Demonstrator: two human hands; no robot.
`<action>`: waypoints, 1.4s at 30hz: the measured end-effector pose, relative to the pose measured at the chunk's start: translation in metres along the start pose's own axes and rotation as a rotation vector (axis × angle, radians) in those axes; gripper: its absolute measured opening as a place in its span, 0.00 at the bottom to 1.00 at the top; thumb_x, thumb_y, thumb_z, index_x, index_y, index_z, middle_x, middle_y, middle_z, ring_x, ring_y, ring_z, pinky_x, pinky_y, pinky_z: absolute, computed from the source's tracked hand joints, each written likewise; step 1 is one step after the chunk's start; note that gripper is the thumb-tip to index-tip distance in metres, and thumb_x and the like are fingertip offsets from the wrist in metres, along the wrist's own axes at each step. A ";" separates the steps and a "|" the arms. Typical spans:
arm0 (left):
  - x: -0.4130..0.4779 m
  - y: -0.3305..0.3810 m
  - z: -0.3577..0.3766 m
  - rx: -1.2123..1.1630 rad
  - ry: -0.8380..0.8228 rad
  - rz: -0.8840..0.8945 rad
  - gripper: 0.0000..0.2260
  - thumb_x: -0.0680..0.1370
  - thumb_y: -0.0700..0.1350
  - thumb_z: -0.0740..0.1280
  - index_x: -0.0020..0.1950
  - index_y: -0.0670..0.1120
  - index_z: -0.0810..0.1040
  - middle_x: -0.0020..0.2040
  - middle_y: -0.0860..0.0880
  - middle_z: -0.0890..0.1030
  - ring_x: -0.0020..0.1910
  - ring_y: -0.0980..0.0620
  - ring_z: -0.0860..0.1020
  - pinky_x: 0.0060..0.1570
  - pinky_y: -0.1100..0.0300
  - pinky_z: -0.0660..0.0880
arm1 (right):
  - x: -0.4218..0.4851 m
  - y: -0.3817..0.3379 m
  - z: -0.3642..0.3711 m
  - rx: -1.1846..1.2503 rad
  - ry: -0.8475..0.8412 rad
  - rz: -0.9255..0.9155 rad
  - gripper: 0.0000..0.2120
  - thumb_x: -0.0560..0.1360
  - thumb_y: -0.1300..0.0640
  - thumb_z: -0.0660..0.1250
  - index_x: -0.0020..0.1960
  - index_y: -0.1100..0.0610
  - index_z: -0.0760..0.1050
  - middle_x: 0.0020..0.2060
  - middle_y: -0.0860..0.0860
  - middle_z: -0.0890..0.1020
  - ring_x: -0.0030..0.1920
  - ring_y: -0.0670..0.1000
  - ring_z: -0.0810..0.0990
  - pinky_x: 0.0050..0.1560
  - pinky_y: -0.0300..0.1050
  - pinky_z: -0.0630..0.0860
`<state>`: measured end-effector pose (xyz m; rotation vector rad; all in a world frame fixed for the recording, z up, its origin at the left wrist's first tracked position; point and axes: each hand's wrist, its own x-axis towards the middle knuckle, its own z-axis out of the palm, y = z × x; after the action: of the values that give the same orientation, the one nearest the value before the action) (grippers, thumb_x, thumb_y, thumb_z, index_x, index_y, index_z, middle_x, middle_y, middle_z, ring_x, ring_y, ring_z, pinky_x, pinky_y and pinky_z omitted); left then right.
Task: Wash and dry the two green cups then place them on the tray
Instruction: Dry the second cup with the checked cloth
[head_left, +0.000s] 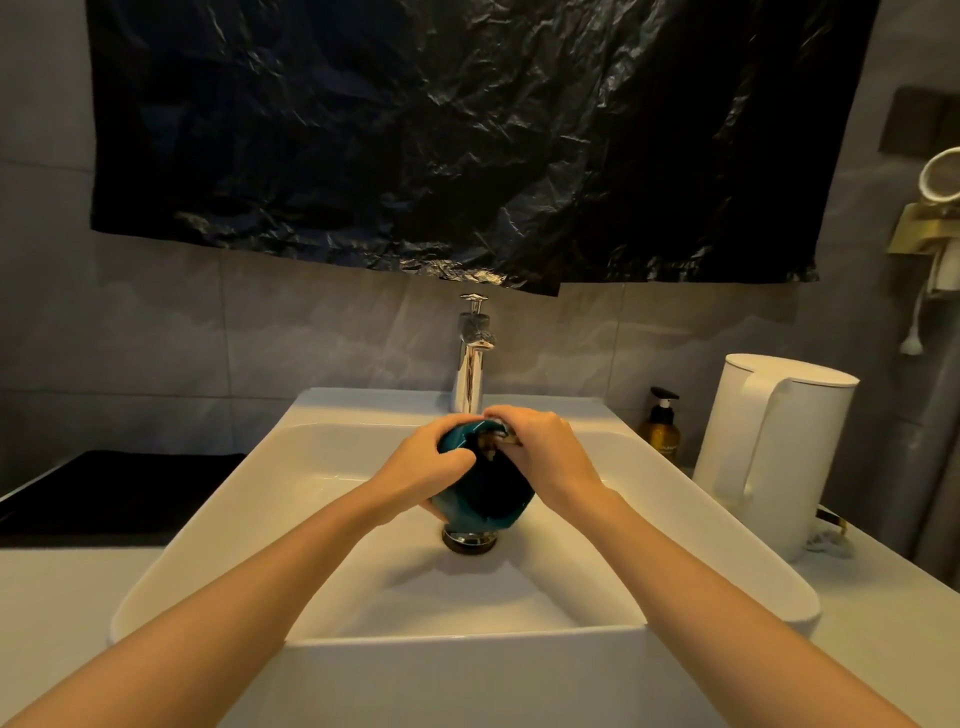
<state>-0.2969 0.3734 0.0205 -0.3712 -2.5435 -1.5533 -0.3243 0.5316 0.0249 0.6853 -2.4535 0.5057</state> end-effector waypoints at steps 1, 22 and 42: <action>0.001 0.000 0.001 0.019 0.045 -0.002 0.20 0.76 0.38 0.61 0.65 0.55 0.70 0.56 0.50 0.75 0.55 0.51 0.73 0.48 0.57 0.77 | 0.000 -0.002 0.000 0.043 0.057 0.016 0.15 0.77 0.60 0.65 0.64 0.54 0.75 0.57 0.53 0.81 0.56 0.56 0.79 0.57 0.49 0.75; -0.006 0.002 -0.028 0.438 0.569 0.197 0.21 0.70 0.34 0.69 0.61 0.46 0.71 0.51 0.46 0.80 0.47 0.47 0.77 0.38 0.60 0.72 | 0.011 0.004 -0.022 0.933 0.147 0.547 0.12 0.77 0.62 0.65 0.58 0.58 0.67 0.49 0.53 0.77 0.48 0.48 0.77 0.43 0.38 0.76; -0.003 0.000 -0.018 0.703 0.472 0.145 0.14 0.73 0.45 0.68 0.58 0.49 0.71 0.51 0.50 0.80 0.48 0.46 0.78 0.39 0.57 0.71 | -0.002 -0.036 0.004 0.576 0.205 0.055 0.09 0.74 0.55 0.70 0.54 0.54 0.80 0.52 0.48 0.83 0.52 0.47 0.77 0.47 0.32 0.73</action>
<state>-0.2946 0.3566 0.0278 -0.0781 -2.3997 -0.5344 -0.3040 0.5020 0.0279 0.7402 -2.1384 1.2644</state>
